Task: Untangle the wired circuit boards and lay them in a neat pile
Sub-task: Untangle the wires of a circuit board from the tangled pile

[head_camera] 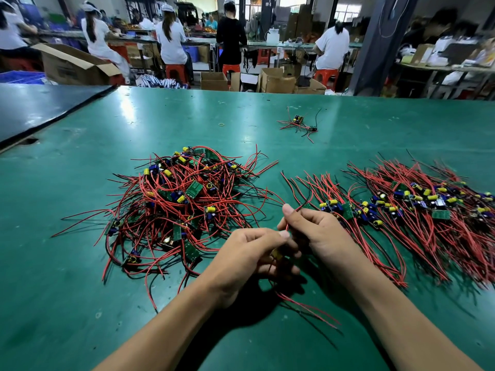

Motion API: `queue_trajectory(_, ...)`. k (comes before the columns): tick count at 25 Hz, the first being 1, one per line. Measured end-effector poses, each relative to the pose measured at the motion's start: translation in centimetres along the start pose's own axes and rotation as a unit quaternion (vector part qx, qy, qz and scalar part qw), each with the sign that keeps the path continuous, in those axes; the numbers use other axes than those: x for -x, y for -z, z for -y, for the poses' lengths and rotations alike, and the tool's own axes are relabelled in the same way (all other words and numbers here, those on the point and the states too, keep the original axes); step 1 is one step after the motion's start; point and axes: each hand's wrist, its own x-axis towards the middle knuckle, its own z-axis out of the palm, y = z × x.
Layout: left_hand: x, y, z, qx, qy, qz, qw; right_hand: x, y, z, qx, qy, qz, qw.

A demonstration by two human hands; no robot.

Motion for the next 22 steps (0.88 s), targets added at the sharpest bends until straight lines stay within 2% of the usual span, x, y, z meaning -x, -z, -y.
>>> queue_trajectory(3,-0.2,-0.2,0.1,0.002,0.004,-0.03,1.0,0.3,-0.3,0.0,-0.039,-0.014,0.025,0.999)
queue_trajectory(8,-0.4,-0.1,0.2,0.006,-0.008,-0.069,0.998,0.6,-0.6,-0.6,0.024,0.012,0.063,0.998)
queue_trajectory(16,-0.4,-0.6,-0.1,-0.005,0.013,-0.089,0.996,-0.5,0.5,-0.4,0.189,0.069,-0.079,0.976)
queue_trajectory(19,-0.2,-0.6,-0.2,-0.006,0.019,-0.082,0.996,-0.7,0.5,-0.6,0.14,0.058,-0.099,0.983)
queue_trajectory(22,-0.1,-0.6,-0.3,0.005,0.024,-0.08,0.997,-0.6,-0.1,-0.4,0.036,0.015,-0.063,0.997)
